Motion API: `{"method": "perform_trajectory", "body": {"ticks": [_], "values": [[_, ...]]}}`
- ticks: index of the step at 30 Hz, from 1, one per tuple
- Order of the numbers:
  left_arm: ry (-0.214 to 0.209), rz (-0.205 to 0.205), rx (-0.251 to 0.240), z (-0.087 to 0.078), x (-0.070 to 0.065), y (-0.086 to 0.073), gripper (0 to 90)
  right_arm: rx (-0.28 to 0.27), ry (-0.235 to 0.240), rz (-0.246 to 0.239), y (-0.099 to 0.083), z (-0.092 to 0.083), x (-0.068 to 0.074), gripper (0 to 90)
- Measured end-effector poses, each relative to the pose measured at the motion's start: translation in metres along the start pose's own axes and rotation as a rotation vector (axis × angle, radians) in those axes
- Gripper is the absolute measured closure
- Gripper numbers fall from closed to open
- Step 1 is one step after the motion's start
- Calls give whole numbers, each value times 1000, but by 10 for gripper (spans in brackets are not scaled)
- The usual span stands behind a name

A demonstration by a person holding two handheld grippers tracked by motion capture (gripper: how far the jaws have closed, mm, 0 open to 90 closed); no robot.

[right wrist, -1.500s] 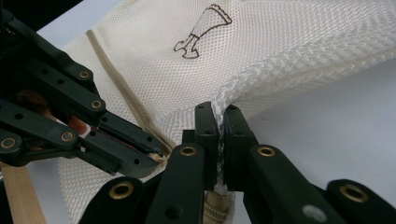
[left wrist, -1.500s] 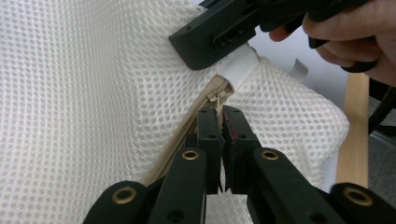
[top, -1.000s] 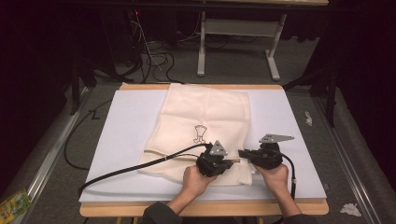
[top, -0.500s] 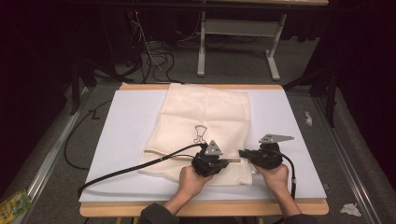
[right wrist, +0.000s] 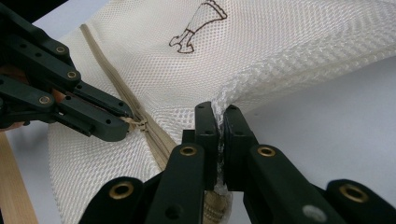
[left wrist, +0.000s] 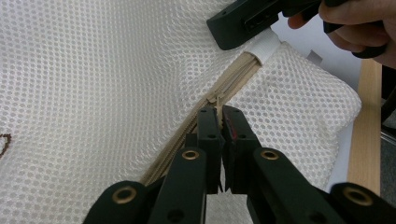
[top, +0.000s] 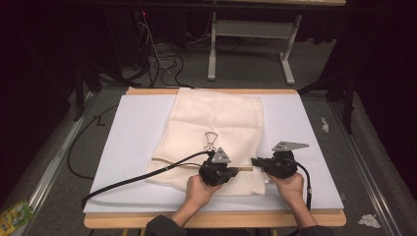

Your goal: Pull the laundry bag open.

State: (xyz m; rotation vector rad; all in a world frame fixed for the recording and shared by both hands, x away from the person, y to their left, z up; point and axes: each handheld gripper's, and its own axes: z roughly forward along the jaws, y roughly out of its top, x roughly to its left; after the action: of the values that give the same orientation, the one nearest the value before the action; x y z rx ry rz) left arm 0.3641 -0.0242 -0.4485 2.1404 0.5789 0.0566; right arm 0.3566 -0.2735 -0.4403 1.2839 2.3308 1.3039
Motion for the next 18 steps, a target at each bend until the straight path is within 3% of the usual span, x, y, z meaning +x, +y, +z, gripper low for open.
{"method": "perform_trajectory", "body": {"ticks": [18], "values": [[9,-10,-11,-8,4,-4,869,5,-6,-5,-1,-1,0,882]]}}
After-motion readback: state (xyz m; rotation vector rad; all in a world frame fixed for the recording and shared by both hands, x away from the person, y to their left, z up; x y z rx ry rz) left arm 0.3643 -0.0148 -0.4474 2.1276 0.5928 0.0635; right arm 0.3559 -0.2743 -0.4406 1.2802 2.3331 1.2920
